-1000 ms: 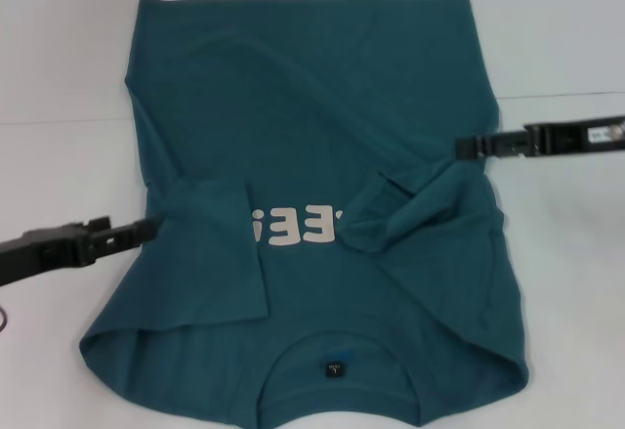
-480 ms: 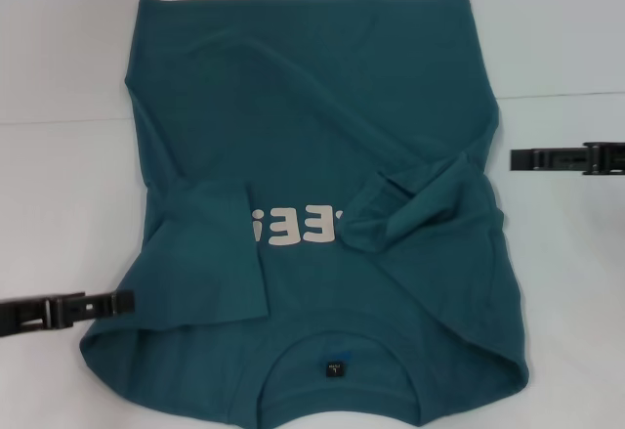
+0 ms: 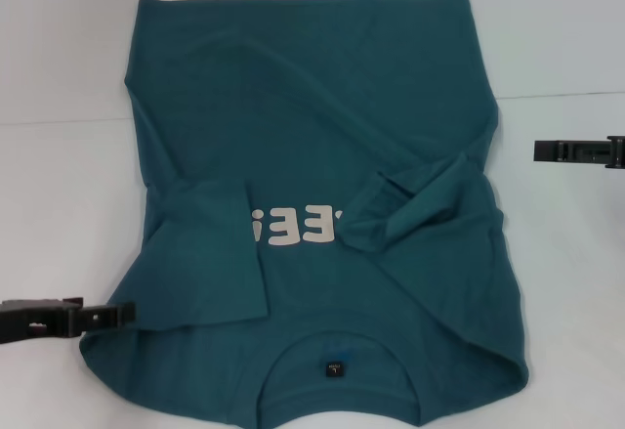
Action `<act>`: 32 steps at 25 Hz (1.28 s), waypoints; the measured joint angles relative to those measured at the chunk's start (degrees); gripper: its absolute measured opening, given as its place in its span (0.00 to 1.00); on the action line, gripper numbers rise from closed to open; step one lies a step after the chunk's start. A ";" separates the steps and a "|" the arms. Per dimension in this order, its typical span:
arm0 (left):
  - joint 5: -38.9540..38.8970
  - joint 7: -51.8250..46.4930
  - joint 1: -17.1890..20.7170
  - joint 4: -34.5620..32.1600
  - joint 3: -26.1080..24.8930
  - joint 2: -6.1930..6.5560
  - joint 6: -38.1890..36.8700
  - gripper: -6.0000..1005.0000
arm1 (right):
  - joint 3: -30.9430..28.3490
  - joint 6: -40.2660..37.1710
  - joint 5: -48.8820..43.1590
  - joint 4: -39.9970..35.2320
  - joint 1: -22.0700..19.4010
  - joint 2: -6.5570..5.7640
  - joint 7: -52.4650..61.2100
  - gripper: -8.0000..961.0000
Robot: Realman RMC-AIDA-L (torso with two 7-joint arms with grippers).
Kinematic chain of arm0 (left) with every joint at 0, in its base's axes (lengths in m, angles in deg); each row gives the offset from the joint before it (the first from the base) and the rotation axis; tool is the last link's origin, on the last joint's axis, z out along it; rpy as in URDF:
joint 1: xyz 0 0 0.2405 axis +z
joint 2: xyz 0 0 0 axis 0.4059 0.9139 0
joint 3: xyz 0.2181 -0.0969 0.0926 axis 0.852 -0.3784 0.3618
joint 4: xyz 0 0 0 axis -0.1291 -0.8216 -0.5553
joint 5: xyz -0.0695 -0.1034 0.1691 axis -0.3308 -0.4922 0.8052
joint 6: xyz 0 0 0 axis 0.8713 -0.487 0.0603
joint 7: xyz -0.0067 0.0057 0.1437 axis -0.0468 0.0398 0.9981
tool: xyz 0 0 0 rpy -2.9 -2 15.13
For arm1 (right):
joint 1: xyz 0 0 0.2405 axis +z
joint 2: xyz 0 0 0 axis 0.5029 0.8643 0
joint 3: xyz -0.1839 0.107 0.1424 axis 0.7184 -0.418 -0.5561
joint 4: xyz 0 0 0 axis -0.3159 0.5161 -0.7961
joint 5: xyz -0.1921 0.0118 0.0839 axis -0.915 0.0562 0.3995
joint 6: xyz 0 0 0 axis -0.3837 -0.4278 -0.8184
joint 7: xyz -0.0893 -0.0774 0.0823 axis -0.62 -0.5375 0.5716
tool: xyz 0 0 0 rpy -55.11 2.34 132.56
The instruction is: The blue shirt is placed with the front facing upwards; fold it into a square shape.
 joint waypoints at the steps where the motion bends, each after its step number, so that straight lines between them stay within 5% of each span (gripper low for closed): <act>1: 0.20 0.14 -0.07 -0.15 0.04 0.00 0.64 0.89 | -0.01 0.15 0.00 0.00 0.00 -0.05 0.00 0.96; 16: 5.49 0.02 -3.31 -6.57 0.32 0.54 2.20 0.89 | -0.09 0.54 -0.09 0.09 0.20 -0.46 0.03 0.96; 32: 6.53 -1.07 -3.73 -6.26 -1.93 0.61 -2.04 0.87 | -0.07 -0.19 -0.13 0.09 -0.28 -0.61 0.52 0.96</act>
